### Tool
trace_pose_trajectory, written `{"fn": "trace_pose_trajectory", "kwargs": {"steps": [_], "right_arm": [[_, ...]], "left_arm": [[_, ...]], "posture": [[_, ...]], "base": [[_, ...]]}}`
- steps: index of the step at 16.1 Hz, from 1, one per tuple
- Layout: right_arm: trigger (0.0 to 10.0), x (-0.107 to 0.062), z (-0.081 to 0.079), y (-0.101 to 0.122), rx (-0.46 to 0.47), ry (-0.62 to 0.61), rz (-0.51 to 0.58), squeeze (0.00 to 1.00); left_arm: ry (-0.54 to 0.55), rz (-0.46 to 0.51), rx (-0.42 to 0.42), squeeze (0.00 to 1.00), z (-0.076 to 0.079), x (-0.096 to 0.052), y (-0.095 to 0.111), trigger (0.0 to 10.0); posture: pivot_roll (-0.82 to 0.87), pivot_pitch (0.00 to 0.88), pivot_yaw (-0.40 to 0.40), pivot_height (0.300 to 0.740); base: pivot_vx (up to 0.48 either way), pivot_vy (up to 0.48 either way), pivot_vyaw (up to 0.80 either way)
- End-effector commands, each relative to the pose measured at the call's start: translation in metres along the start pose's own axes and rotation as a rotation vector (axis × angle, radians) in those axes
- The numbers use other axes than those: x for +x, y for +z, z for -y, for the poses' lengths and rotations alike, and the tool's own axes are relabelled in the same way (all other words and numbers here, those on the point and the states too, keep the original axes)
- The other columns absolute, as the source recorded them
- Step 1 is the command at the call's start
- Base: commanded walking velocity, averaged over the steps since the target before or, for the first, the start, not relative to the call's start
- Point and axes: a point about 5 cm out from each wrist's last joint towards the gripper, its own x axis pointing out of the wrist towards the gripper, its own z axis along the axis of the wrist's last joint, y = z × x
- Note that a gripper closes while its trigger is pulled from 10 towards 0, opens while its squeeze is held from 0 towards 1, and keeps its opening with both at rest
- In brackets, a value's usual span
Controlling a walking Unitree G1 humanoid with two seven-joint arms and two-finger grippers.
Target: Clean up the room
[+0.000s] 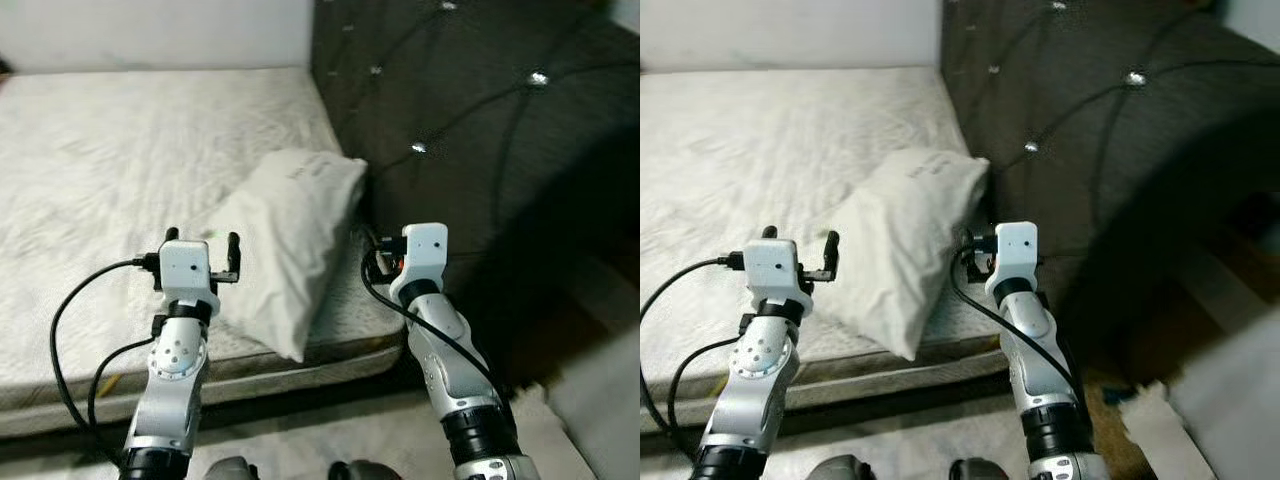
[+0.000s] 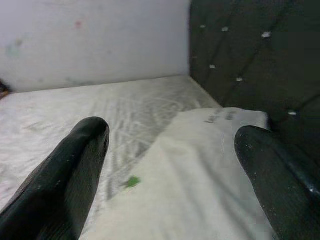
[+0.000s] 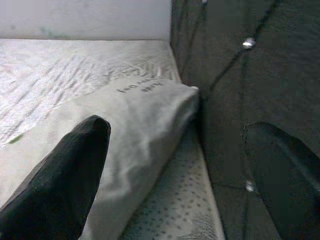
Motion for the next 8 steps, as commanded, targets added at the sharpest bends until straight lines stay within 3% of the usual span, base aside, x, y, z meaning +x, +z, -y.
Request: {"fn": "trace_pose_trajectory", "kwargs": {"steps": [1,8], "right_arm": [[10.0,0.0,-0.001,0.002,0.0,0.001,0.01,0.0],[10.0,-0.005,-0.011,0.0,0.013,0.032,0.013,0.0]], "left_arm": [[-0.013,0.016,-0.014,0.0,0.004,0.002,0.006,10.0],[-0.007,-0.001,0.01,0.0,0.015,-0.003,0.001,10.0]], "posture": [[0.1,0.0,-0.04,0.74],[0.1,0.0,-0.042,0.74]], "base": [[0.0,0.0,0.0],[0.0,0.0,0.0]]}}
